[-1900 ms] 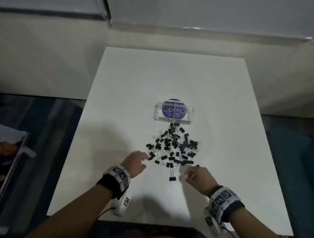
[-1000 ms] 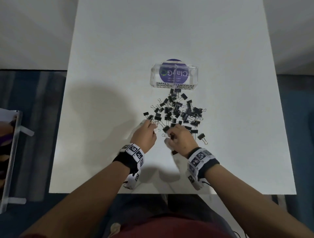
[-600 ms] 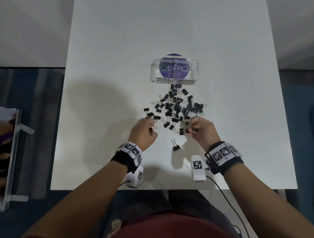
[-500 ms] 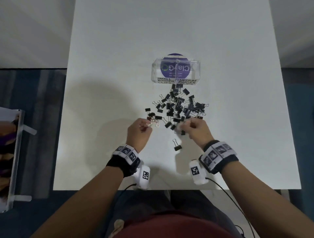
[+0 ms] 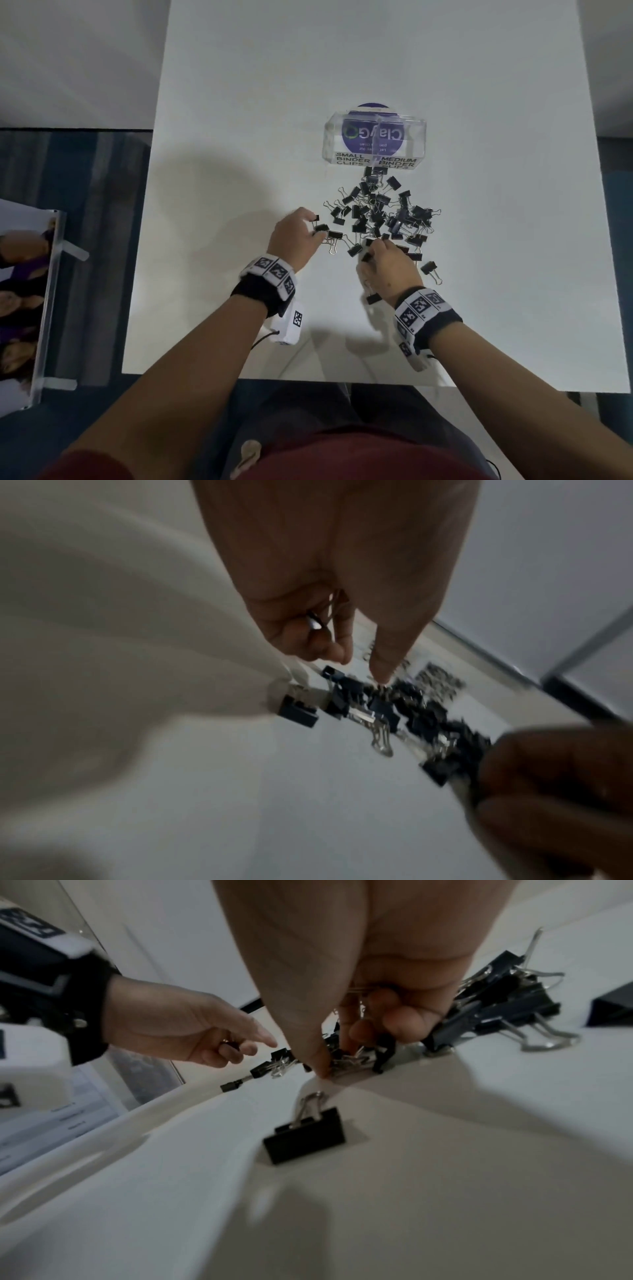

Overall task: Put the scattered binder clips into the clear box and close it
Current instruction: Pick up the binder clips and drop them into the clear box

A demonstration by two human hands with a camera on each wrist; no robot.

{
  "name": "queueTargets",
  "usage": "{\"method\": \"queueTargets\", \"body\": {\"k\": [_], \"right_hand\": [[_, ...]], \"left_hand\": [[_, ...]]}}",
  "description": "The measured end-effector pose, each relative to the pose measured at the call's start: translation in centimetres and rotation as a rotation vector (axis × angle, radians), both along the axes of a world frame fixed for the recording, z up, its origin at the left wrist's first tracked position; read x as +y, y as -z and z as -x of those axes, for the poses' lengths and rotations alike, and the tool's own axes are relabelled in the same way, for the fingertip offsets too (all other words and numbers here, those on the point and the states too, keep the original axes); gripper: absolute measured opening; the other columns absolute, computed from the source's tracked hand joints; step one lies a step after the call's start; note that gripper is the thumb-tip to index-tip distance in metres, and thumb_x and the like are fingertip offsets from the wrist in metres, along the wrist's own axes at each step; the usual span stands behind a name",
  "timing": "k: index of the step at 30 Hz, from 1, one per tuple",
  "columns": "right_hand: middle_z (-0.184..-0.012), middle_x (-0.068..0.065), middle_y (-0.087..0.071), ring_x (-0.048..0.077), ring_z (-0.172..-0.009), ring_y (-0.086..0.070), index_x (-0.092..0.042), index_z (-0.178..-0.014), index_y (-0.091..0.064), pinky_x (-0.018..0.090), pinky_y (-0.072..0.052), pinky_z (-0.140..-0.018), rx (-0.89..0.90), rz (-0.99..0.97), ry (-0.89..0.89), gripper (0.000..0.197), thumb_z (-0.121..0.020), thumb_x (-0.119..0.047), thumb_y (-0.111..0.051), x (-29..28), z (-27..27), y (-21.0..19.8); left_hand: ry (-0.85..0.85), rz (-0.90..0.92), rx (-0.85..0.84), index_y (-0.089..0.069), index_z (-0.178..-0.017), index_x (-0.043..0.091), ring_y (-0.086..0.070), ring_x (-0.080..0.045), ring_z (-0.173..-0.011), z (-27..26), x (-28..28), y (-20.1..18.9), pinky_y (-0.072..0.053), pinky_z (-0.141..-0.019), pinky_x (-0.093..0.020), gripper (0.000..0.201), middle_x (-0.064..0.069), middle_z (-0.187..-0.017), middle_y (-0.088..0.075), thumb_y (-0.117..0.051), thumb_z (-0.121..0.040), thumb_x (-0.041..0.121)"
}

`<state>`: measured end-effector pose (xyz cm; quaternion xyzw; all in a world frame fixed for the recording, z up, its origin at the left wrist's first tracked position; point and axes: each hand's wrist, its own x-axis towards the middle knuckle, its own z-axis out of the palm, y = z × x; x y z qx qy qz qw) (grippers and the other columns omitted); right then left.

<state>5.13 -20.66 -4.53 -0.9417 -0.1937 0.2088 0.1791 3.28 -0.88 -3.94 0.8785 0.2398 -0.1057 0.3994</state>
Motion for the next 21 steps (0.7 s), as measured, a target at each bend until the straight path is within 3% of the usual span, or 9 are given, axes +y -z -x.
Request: {"method": "queueTargets", "body": {"k": [3,5,7,9,12,14,17,19,21], "right_hand": [[-0.081,0.006,-0.057,0.022,-0.068,-0.052,-0.006,-0.09,-0.055,0.031,-0.043,-0.061,0.079,-0.153,0.115,0.016,-0.084,-0.02,-0.057,-0.3,-0.4,-0.4],[-0.069,0.003,-0.054,0.018,-0.06,-0.048,-0.01,-0.08,-0.052,0.034,-0.045,-0.06,0.225,-0.356,0.303,0.008,-0.083,-0.016,-0.056,-0.8,-1.1,-0.5],[-0.064,0.001,-0.051,0.017,-0.056,-0.047,-0.014,-0.072,-0.049,0.03,-0.042,-0.053,0.472,-0.649,0.557,0.01,-0.082,-0.013,-0.052,-1.2,-1.7,-0.9],[-0.061,0.002,-0.05,0.015,-0.048,-0.043,-0.013,-0.07,-0.052,0.024,-0.038,-0.049,0.785,-1.018,0.831,0.007,-0.071,-0.01,-0.046,-1.5,-2.3,-1.7],[-0.068,0.011,-0.05,0.017,-0.048,-0.042,-0.006,-0.075,-0.055,0.025,-0.047,-0.052,1.063,-1.348,0.925,0.018,-0.066,-0.007,-0.039,-2.0,-2.9,-2.9],[-0.07,0.011,-0.052,0.017,-0.049,-0.046,-0.006,-0.078,-0.052,0.026,-0.051,-0.05,1.104,-1.372,0.881,0.017,-0.071,-0.012,-0.039,-2.0,-3.3,-3.5],[-0.07,0.005,-0.049,0.014,-0.051,-0.039,-0.011,-0.075,-0.053,0.021,-0.035,-0.045,1.035,-1.165,0.875,0.021,-0.086,-0.026,-0.042,-1.3,-5.4,-3.6],[-0.068,0.005,-0.05,0.014,-0.051,-0.04,-0.007,-0.078,-0.055,0.026,-0.031,-0.047,0.872,-0.944,0.779,0.02,-0.091,-0.02,-0.047,-0.1,-8.0,-4.4],[-0.066,0.006,-0.054,0.014,-0.05,-0.048,-0.001,-0.082,-0.057,0.022,-0.04,-0.047,0.654,-0.73,0.644,0.015,-0.091,-0.01,-0.049,1.7,-11.2,-5.7]], "left_hand": [[0.14,-0.123,0.024,-0.059,-0.111,0.02,-0.054,-0.018,-0.086,-0.8,-0.5,0.1,-0.043,-0.076,-0.029,0.034,0.001,-0.087,-0.056,-0.068,-0.081,0.031],[0.15,-0.134,0.042,-0.063,-0.106,0.022,-0.058,-0.021,-0.086,-1.1,-0.5,0.3,-0.044,-0.075,-0.028,0.028,-0.003,-0.091,-0.061,-0.07,-0.079,0.03],[0.133,-0.097,0.039,-0.066,-0.092,0.02,-0.062,-0.023,-0.08,-1.2,-0.5,0.5,-0.048,-0.071,-0.027,0.018,-0.004,-0.084,-0.064,-0.073,-0.076,0.026],[0.111,-0.059,0.07,-0.064,-0.082,0.015,-0.062,-0.023,-0.072,-1.3,-0.5,0.6,-0.047,-0.065,-0.027,0.015,-0.002,-0.076,-0.063,-0.075,-0.075,0.023],[0.065,0.008,0.104,-0.061,-0.08,0.011,-0.061,-0.021,-0.072,-1.2,-0.1,0.9,-0.043,-0.062,-0.027,0.018,-0.002,-0.078,-0.063,-0.073,-0.078,0.023],[0.064,0.041,0.078,-0.059,-0.082,0.011,-0.061,-0.016,-0.069,-1.3,0.4,0.6,-0.043,-0.064,-0.024,0.014,-0.004,-0.079,-0.067,-0.065,-0.084,0.023],[0.062,0.121,0.036,-0.058,-0.081,0.011,-0.052,0.003,-0.047,-2.8,1.0,-0.8,-0.038,-0.052,-0.013,0.011,-0.002,-0.072,-0.069,-0.052,-0.089,0.016],[0.066,0.167,0.009,-0.059,-0.079,0.01,-0.051,0.002,-0.047,-5.0,1.4,-2.2,-0.038,-0.05,-0.014,0.015,0.005,-0.067,-0.065,-0.049,-0.09,0.013],[0.087,0.197,-0.019,-0.061,-0.084,0.0,-0.055,-0.003,-0.055,-7.7,1.5,-3.8,-0.043,-0.052,-0.016,0.019,0.006,-0.067,-0.061,-0.048,-0.092,0.011]]}}
